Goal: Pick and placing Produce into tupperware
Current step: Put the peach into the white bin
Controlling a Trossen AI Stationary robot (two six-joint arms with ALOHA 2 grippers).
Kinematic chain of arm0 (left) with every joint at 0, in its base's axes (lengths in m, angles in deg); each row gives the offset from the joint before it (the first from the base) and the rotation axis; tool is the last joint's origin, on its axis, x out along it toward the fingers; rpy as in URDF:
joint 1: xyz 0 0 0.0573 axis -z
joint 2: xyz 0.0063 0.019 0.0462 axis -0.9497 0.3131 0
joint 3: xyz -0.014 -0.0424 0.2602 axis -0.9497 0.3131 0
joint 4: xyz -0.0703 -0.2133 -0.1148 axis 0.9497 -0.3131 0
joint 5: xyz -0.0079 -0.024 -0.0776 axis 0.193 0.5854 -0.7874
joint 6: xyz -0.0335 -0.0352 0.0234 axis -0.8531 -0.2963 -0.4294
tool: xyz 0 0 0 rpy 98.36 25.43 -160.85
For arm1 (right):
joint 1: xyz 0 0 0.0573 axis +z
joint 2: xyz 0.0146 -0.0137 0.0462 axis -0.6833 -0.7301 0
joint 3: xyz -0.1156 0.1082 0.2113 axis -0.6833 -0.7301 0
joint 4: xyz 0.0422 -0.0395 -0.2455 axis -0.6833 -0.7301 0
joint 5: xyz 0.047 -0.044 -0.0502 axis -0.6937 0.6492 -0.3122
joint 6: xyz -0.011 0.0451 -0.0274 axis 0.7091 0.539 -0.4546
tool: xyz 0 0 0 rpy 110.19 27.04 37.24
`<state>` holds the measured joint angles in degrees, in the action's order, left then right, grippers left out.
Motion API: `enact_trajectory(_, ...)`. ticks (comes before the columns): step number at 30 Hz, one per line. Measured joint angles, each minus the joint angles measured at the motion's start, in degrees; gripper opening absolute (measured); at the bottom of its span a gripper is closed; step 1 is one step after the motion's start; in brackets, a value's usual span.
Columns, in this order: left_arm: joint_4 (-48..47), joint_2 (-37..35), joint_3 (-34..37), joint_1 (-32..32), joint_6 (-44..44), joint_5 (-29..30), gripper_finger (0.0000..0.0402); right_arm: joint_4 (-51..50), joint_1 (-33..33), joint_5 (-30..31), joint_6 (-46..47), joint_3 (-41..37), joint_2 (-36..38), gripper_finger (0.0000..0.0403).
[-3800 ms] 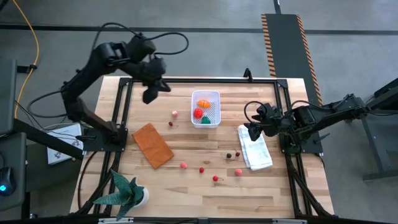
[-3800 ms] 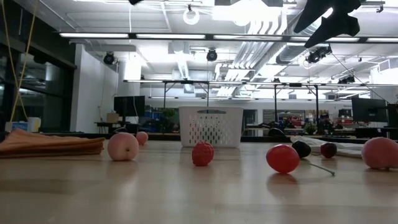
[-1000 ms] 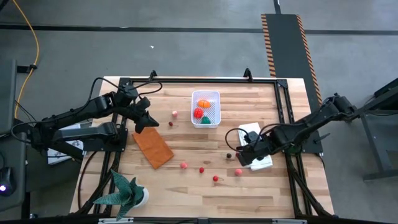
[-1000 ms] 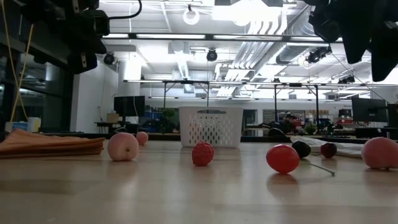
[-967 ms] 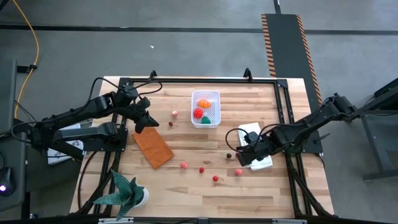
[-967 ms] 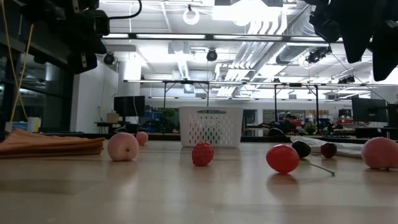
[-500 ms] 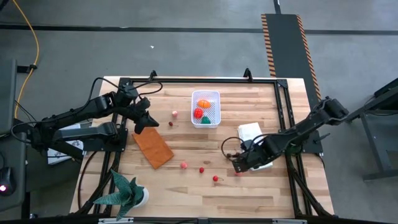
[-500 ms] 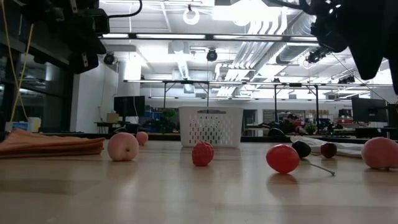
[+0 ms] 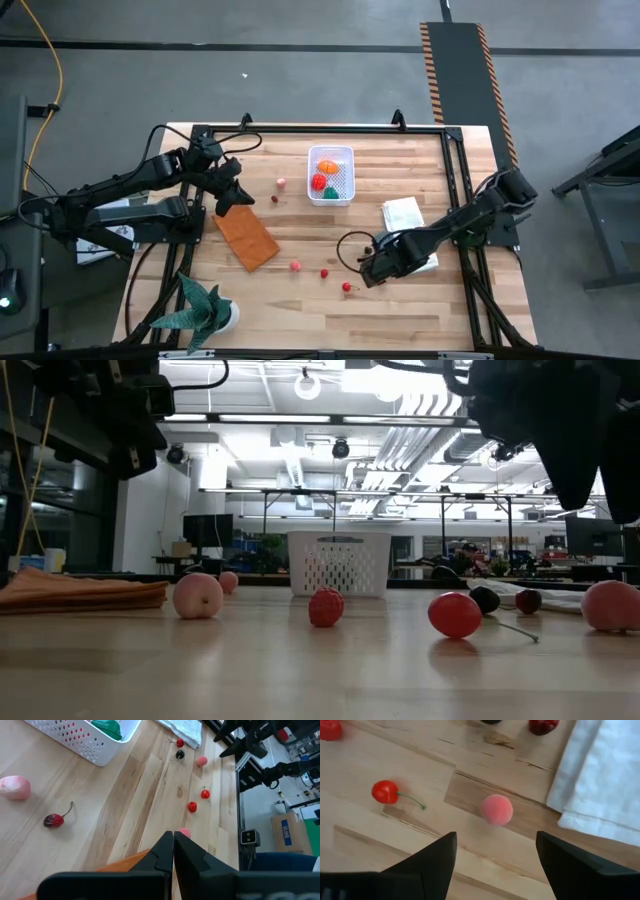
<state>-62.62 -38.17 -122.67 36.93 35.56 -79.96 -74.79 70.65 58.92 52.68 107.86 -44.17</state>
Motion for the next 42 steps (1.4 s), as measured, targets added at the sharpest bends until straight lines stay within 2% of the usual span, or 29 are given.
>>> enact_trajectory(33, -1.51, 0.0, -0.02, 0.0, 0.68, 0.0, 0.0003, 4.61, -0.07, -1.09, -6.47, -0.29, -8.59, 0.0263)
enact_trajectory(42, -1.86, 0.0, -0.02, -0.02, 1.03, 0.0, 0.0003, 10.94, -0.09, -2.77, -4.94, -4.62, -8.08, 0.0263)
